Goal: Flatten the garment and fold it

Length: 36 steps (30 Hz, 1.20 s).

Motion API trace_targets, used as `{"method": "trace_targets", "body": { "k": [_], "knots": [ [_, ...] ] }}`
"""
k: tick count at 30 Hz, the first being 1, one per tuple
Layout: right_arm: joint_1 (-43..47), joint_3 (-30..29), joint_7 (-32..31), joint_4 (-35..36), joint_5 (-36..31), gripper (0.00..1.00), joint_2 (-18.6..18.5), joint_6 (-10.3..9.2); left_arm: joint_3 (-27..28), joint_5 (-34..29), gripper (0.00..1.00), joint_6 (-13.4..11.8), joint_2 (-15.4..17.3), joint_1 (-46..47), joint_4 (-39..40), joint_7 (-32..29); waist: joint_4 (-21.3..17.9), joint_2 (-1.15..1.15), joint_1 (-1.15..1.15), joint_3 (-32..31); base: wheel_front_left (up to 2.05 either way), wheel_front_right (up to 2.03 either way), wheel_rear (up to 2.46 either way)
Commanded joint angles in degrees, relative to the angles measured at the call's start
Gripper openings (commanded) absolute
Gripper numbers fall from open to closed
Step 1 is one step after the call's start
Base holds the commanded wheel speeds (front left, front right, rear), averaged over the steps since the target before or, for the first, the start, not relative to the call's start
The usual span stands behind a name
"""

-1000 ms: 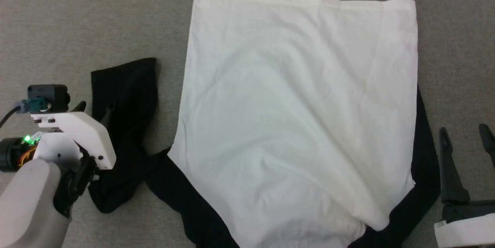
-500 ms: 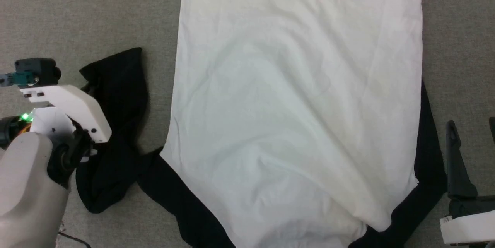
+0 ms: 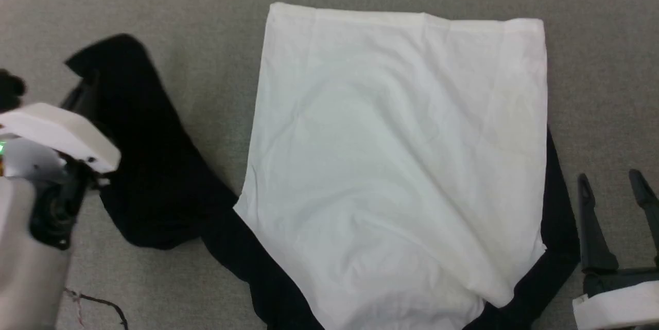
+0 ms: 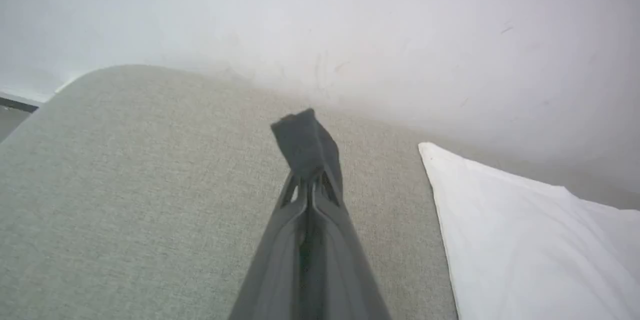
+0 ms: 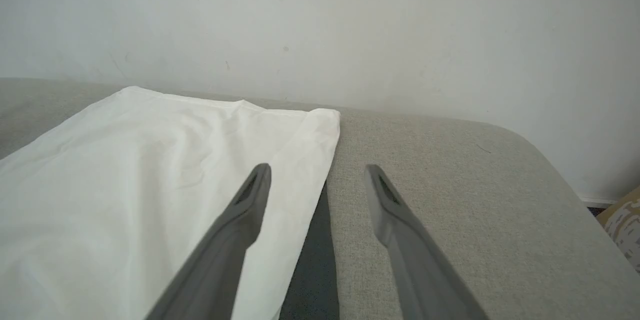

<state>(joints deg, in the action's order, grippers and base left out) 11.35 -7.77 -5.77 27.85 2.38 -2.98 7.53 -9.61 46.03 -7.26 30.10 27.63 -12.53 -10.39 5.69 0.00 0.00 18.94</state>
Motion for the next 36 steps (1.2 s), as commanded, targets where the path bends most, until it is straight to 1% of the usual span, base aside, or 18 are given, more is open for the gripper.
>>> {"method": "trace_targets", "body": {
  "k": [1, 5, 9, 11, 13, 15, 21, 23, 28, 33, 36],
  "knots": [
    [0.7, 0.0, 0.6, -0.5, 0.5, 1.00, 0.1, -0.04, 1.2, 0.3, 0.00, -0.8, 1.0, -1.0, 1.2, 0.6, 1.0, 0.00, 0.00, -4.1, 0.00, 0.00, 0.00],
    [1.8, 0.3, 1.4, -2.1, 1.8, 1.00, 0.1, -0.04, 5.8, 1.3, 0.00, -3.5, 4.1, -3.9, 5.4, 0.9, 1.3, 0.00, 0.00, -7.5, 0.00, 0.00, 0.00],
    [3.1, 0.4, 2.2, -3.4, 2.8, 1.00, 0.1, -0.04, 11.2, 2.5, 0.00, -6.5, 7.4, -9.3, 9.3, 0.4, 1.3, 0.00, 0.00, -10.3, 0.00, 0.00, 0.00],
    [3.7, 0.2, 2.6, -3.9, 3.2, 1.00, 0.1, -0.04, 13.9, 3.2, 0.00, -7.9, 8.4, -12.4, 11.1, 0.4, 1.4, 0.00, 0.00, -11.4, 0.00, 0.00, 0.00],
    [4.5, 0.0, 2.9, -4.4, 3.6, 1.00, 0.1, -0.04, 16.1, 3.5, 0.00, -9.3, 9.1, -15.8, 12.9, 0.3, 1.5, 0.00, 0.00, -12.4, 0.00, 0.00, 0.00],
    [5.1, -0.3, 3.1, -4.7, 4.0, 1.00, 0.1, -0.04, 17.5, 3.5, 0.00, -10.2, 9.6, -19.3, 14.8, 0.1, 1.7, 0.00, 0.00, -13.3, 0.00, 0.00, 0.00],
    [5.9, -0.1, 3.6, -5.4, 5.0, 1.00, 0.1, -0.04, 20.6, 4.0, 0.00, -13.5, 8.3, -27.1, 19.9, -0.1, 1.7, 0.00, 0.00, -15.3, 0.00, 0.00, 0.00],
    [6.0, 0.1, 3.8, -5.7, 5.1, 1.00, 0.1, -0.04, 21.2, 3.7, 0.00, -14.6, 8.1, -28.8, 21.5, -0.2, 1.5, 0.00, 0.00, -15.8, 0.00, 0.00, 0.00],
    [6.5, 0.0, 4.2, -5.9, 5.5, 1.00, 0.1, -0.04, 20.3, 2.0, 0.00, -15.7, 8.5, -30.4, 26.3, -0.3, 0.8, 0.00, 0.00, -16.7, 0.00, 0.00, 0.00],
    [6.4, -1.4, 4.5, -5.3, 5.7, 1.00, 0.1, -0.04, 16.1, -0.2, 0.00, -16.4, 8.5, -28.8, 32.7, -1.2, -0.2, 0.00, 0.00, -16.7, 0.00, 0.00, 0.00],
    [5.9, -2.8, 4.3, -4.4, 5.4, 1.00, 0.1, -0.04, 12.0, -2.0, 0.00, -16.7, 7.9, -26.8, 36.7, -1.8, -0.8, 0.00, 0.00, -16.5, 0.00, 0.00, 0.00]
  ]
}}
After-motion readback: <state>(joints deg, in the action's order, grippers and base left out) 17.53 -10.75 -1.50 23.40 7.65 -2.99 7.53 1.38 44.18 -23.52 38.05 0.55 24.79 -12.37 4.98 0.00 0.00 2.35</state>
